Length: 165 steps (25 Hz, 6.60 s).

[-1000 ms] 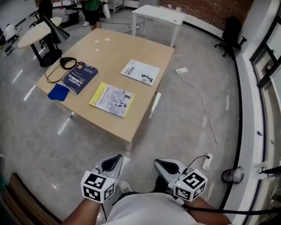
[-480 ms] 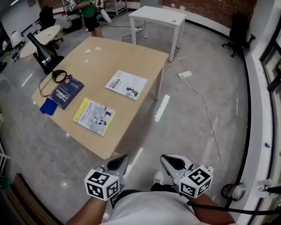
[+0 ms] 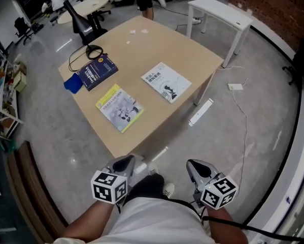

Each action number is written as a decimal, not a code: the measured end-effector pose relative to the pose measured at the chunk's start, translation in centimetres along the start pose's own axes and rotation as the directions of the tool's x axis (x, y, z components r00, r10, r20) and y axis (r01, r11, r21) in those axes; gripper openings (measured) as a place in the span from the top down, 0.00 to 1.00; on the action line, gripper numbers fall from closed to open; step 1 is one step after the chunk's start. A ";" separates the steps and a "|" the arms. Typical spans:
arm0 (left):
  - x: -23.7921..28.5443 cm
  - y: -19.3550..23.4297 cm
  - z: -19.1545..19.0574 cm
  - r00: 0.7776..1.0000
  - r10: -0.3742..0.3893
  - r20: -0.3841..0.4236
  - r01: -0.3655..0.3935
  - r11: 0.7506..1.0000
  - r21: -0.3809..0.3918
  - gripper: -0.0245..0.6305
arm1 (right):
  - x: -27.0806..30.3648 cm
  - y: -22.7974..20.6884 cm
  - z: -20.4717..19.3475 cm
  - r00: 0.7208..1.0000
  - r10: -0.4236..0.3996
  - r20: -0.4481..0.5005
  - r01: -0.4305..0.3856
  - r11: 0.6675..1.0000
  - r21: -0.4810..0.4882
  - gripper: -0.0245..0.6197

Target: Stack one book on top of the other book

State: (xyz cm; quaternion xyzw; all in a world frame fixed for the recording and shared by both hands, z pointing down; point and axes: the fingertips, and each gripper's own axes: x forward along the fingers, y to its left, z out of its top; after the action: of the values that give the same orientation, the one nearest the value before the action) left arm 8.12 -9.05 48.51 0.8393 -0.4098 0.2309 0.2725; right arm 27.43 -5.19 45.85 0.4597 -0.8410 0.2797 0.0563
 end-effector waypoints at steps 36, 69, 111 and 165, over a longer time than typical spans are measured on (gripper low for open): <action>13.4 19.3 -3.4 0.926 0.360 -0.114 -0.335 0.644 -0.688 0.71 | 37.8 -8.3 -2.7 0.750 0.140 -0.646 -0.369 0.899 -0.234 0.79; 12.9 11.5 -8.4 0.943 0.303 -0.137 -0.310 0.649 -0.695 0.75 | 28.8 -8.6 -6.5 0.664 0.195 -0.722 -0.409 0.903 -0.133 0.81; 12.6 6.2 -11.2 0.982 0.165 0.091 0.002 0.476 -0.879 0.76 | 24.4 -6.1 -8.1 0.556 0.559 -0.616 -0.410 0.828 0.381 0.82; 35.8 3.3 9.8 0.943 0.324 0.076 -0.166 0.658 -0.735 0.74 | 31.4 -30.8 9.0 0.547 0.462 -0.698 -0.564 0.819 0.100 0.79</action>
State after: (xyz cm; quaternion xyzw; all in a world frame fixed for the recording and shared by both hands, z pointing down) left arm 26.98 -37.24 63.99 0.6207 -0.6022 0.0010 0.5021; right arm 35.73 -46.12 62.24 0.0482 -0.8699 0.3771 0.3143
